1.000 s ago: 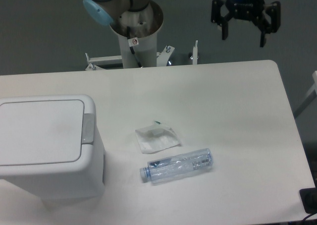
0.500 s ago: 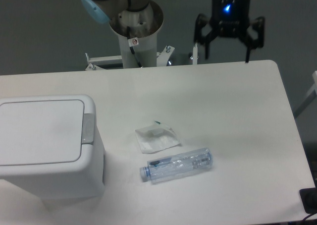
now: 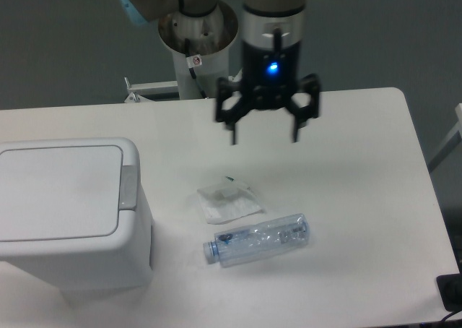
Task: Open the trash can
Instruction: 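Move the open gripper down toward the white trash can lid, then position the gripper finger against the lid's raised tab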
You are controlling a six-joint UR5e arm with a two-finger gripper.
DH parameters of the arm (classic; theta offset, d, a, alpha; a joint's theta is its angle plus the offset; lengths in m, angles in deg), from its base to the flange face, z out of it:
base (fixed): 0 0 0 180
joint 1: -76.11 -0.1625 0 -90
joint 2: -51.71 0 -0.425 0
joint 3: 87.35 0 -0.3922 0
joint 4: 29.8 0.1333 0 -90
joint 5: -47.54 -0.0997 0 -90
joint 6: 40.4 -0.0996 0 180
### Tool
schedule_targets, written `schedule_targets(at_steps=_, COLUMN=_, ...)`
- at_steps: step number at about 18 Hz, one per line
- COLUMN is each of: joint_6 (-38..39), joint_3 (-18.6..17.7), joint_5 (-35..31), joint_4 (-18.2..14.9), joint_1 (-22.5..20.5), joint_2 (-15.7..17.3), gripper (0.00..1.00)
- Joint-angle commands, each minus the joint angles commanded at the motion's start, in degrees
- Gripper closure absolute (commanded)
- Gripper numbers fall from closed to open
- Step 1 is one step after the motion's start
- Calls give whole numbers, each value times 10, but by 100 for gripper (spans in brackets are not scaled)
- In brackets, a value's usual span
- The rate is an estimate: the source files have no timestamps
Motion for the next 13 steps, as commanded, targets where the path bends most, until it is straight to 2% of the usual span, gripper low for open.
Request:
schedule_targets(at_steps=4, joint_6=70, joint_3=3, joint_5=15, joint_4=4, joint_1=27, joint_2=-27, gripper=0)
schedule_targets(at_steps=13, joint_6=81, joint_3=6, joint_5=11, joint_4=5, joint_1=52, joint_2=-52, gripper=0)
